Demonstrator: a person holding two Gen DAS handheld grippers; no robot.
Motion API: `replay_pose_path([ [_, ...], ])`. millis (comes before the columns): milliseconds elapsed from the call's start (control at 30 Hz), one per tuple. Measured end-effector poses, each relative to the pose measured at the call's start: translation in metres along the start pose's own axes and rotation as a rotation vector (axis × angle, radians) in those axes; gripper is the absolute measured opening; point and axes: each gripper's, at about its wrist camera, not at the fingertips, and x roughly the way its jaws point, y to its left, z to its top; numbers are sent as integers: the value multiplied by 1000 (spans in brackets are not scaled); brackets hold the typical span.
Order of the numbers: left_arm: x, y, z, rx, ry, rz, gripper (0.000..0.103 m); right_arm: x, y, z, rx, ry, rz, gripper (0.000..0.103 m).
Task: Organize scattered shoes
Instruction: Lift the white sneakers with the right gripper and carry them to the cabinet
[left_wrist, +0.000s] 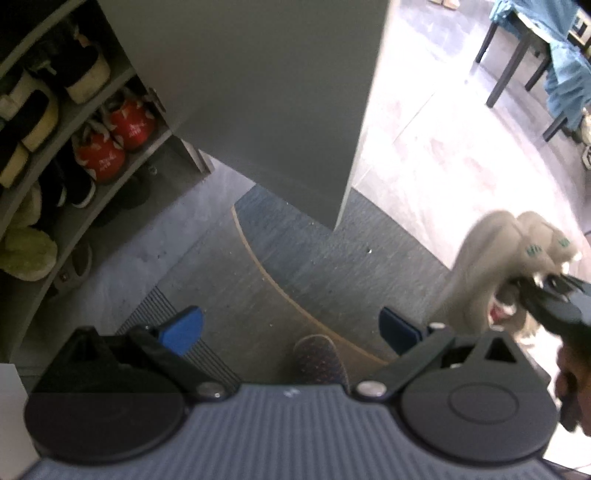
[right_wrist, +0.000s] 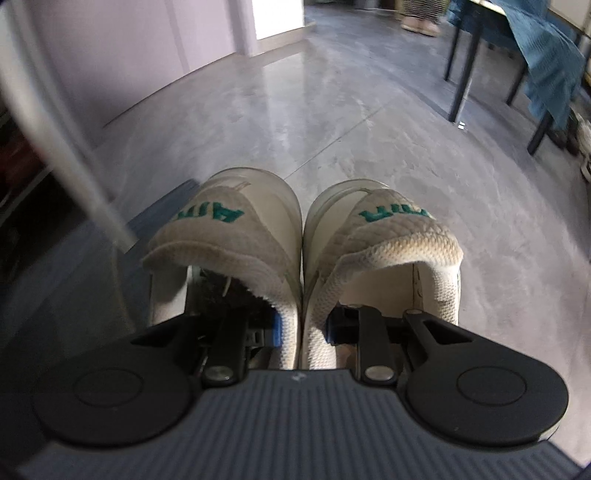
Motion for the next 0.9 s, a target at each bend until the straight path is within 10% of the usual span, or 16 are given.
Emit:
replay_pose_path([
  [433, -104, 88, -29, -145, -91, 54, 102, -143, 84, 12, -278, 74, 180, 25],
  [900, -169, 289, -168, -287, -205, 141, 102, -199, 319, 21, -592, -3, 320, 25],
])
